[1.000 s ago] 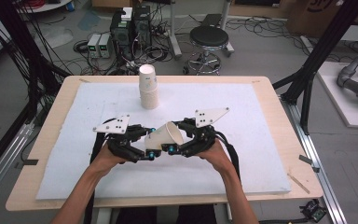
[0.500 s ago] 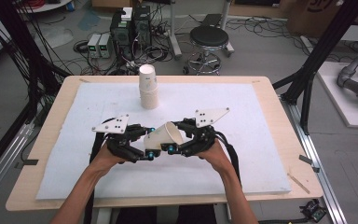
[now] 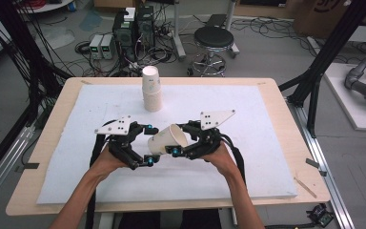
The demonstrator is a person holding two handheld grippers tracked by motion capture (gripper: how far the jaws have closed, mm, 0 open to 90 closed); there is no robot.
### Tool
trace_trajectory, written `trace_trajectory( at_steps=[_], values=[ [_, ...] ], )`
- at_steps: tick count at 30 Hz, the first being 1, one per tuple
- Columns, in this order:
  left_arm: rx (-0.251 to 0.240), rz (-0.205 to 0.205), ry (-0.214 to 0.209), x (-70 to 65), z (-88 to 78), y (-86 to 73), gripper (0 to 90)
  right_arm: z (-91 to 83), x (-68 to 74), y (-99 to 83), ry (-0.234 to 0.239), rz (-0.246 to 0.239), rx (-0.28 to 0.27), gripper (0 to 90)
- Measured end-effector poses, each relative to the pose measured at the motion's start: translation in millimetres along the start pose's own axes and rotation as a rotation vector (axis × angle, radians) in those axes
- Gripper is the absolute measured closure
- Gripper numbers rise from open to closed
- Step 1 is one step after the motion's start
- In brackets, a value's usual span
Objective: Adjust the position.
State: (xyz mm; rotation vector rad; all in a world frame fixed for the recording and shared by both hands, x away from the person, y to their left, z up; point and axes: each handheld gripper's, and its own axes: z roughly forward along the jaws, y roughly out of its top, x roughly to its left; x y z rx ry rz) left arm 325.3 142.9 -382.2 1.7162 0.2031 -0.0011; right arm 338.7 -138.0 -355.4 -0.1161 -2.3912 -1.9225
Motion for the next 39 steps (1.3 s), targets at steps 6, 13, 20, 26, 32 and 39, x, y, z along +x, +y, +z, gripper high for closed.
trace_trajectory(
  at_steps=[6, 13, 20, 26, 32, 39],
  values=[
    [0.03, -0.011, 0.061, -2.1, -13.8, -6.0, 5.3, -4.2, -0.6, 0.7, -0.023, 0.004, 0.019, 37.0],
    [0.05, -0.029, 0.219, -6.5, -42.1, -20.5, 5.3, -10.9, -2.9, 1.4, -0.083, 0.014, 0.074, 37.0],
    [0.04, -0.059, 0.351, -9.9, -63.5, -46.1, 5.3, -12.9, -6.8, 1.4, -0.14, 0.024, 0.159, 36.7],
    [0.04, -0.102, 0.502, -15.7, -80.9, -67.2, 5.3, -15.4, -9.9, 3.9, -0.173, 0.031, 0.206, 36.7],
    [0.059, -0.116, 0.639, -21.9, -93.7, -84.0, 5.3, -14.3, -12.2, 6.7, -0.233, 0.045, 0.299, 36.7],
    [0.061, -0.137, 0.656, -19.8, -97.6, -95.7, 5.3, -11.8, -16.3, 11.9, -0.289, 0.049, 0.393, 36.7]
  ],
)
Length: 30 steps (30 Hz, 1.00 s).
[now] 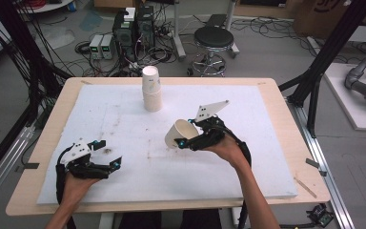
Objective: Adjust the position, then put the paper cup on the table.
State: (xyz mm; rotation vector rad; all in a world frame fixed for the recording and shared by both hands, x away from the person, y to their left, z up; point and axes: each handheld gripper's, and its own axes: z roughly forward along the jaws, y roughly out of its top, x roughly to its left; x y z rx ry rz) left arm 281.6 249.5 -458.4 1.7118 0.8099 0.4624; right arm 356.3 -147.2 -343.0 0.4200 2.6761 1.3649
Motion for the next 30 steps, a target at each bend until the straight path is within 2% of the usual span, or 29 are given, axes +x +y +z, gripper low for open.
trace_trajectory(
  at_steps=[6, 11, 15, 21, 22, 27, 30],
  values=[
    [-0.017, -0.029, 0.01, 4.2, -1.3, -5.2, 5.3, -1.1, -2.3, 3.9, -0.019, 0.003, 0.047, 36.7],
    [0.001, -0.013, 0.018, 2.6, 0.3, -4.7, 5.3, -1.5, -2.5, 5.3, -0.02, -0.001, 0.063, 36.7],
    [-0.01, -0.028, 0.017, 4.0, -0.8, -5.3, 5.3, -0.8, -3.1, 4.8, -0.022, -0.001, 0.069, 36.7],
    [0.002, -0.02, 0.012, 4.1, -0.3, -4.9, 5.3, 0.6, -4.1, 4.5, -0.019, 0.002, 0.077, 36.6],
    [-0.004, -0.031, 0.015, 4.2, -0.1, -5.1, 5.3, 1.3, -4.8, 4.3, -0.022, -0.001, 0.079, 36.6],
    [-0.004, -0.032, 0.017, 4.1, 0.1, -5.1, 5.3, 6.0, -7.5, 3.6, -0.023, 0.002, 0.103, 36.6],
    [-0.005, -0.032, 0.019, 4.3, -0.3, -5.1, 5.3, 10.7, -9.5, 3.9, -0.026, 0.0, 0.136, 36.6]
  ],
)
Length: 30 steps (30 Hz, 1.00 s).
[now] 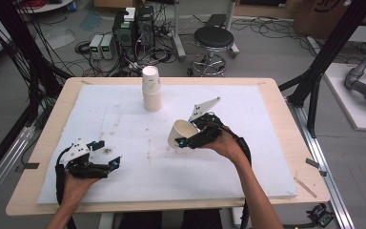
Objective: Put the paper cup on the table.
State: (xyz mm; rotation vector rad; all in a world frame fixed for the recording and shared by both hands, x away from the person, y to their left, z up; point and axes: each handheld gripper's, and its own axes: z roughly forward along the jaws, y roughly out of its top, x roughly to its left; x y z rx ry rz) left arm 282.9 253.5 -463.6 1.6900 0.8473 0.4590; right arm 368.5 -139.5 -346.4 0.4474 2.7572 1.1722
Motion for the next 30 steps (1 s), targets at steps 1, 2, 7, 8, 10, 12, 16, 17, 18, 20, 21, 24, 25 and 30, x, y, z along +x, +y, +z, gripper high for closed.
trace_trajectory(
  at_steps=[1, 2, 7, 8, 10, 12, 16, 17, 18, 20, 21, 24, 25, 30],
  values=[
    [0.0, 0.0, 0.0, 0.0, 0.0, 0.0, 5.3, 1.5, -0.5, 0.4, -0.003, 0.003, 0.007, 36.6],
    [-0.001, 0.0, -0.001, 0.0, 0.0, 0.0, 5.3, 3.1, -1.3, 1.0, -0.001, 0.001, 0.009, 36.6],
    [0.0, 0.004, -0.001, -0.4, -0.1, 0.0, 5.3, 9.9, -2.7, 3.1, -0.016, -0.004, 0.061, 36.6],
    [-0.002, 0.001, -0.002, -0.4, -0.1, -0.1, 5.3, 13.3, -2.9, 3.5, -0.022, -0.007, 0.077, 36.5],
    [0.0, 0.001, -0.001, 0.0, -0.1, 0.0, 5.3, 17.2, -3.3, 3.4, -0.018, -0.004, 0.093, 36.5],
    [0.001, 0.001, -0.001, -0.3, 0.2, 0.0, 5.3, 21.0, -4.4, 3.7, -0.022, -0.01, 0.102, 36.6],
    [0.0, 0.001, -0.003, -0.2, 0.0, 0.0, 5.3, 26.1, -4.7, 3.7, -0.025, -0.007, 0.126, 36.6],
    [0.001, 0.002, -0.004, -0.2, -0.2, 0.0, 5.3, 30.4, -4.9, 3.5, -0.03, -0.011, 0.149, 36.6],
    [-0.001, 0.004, -0.004, -0.4, 0.0, 0.0, 5.3, 32.8, -5.0, 3.3, -0.035, -0.014, 0.161, 36.5],
    [-0.003, 0.009, -0.001, -1.1, -0.2, -0.1, 5.3, 37.4, -5.2, 3.3, -0.033, -0.015, 0.179, 36.5],
    [-0.003, 0.013, -0.001, -1.3, -0.2, -0.1, 5.3, 39.5, -5.2, 3.4, -0.039, -0.022, 0.186, 36.5],
    [-0.002, 0.016, -0.003, -1.1, -0.2, 0.0, 5.3, 45.4, -5.8, 3.5, -0.033, -0.027, 0.204, 36.4],
    [-0.002, 0.016, -0.003, -1.1, -0.2, 0.0, 5.3, 47.2, -5.7, 3.5, -0.035, -0.029, 0.213, 36.3],
    [0.0, 0.016, -0.004, -0.9, -0.4, 0.0, 5.3, 55.9, -4.1, 3.6, -0.048, -0.035, 0.251, 35.9]
  ],
)
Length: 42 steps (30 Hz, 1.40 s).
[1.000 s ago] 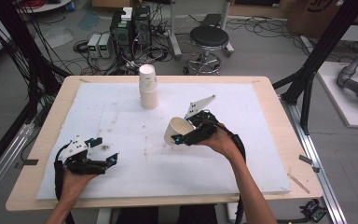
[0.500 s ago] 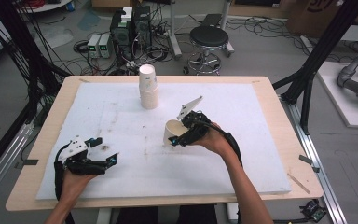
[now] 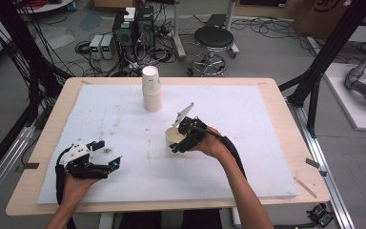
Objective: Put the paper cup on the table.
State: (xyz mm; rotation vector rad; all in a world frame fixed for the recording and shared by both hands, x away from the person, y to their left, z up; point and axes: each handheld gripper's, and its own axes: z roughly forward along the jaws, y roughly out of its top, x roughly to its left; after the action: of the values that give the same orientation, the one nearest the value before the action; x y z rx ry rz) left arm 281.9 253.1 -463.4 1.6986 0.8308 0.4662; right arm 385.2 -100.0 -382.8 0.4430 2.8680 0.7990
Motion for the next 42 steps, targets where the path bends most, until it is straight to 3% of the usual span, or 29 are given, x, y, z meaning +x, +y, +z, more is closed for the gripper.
trace_trajectory(
  at_steps=[8, 22, 25, 28, 36, 42],
  values=[
    [-0.005, 0.002, 0.002, -0.4, -0.1, -0.2, 5.3, 15.5, 4.6, 4.2, -0.016, -0.04, 0.053, 35.6],
    [-0.006, 0.003, 0.008, -1.1, -0.2, -0.4, 5.3, 22.1, 6.0, 7.4, -0.027, -0.045, 0.039, 31.9],
    [-0.005, 0.005, 0.008, -1.2, -0.3, -0.4, 5.3, 24.2, 5.7, 6.2, -0.036, -0.02, 0.046, 22.6],
    [-0.009, 0.003, 0.007, -1.0, -0.4, -0.5, 5.3, 25.4, 5.5, 5.3, -0.041, -0.012, 0.05, 19.3],
    [-0.008, 0.001, 0.006, -0.8, -0.6, -0.6, 5.3, 30.4, 5.3, -6.6, -0.023, 0.03, 0.001, 18.2],
    [-0.011, 0.008, 0.007, -1.0, -0.7, -0.6, 5.3, 26.4, 6.0, -11.8, -0.039, 0.043, -0.021, 18.3]
  ],
)
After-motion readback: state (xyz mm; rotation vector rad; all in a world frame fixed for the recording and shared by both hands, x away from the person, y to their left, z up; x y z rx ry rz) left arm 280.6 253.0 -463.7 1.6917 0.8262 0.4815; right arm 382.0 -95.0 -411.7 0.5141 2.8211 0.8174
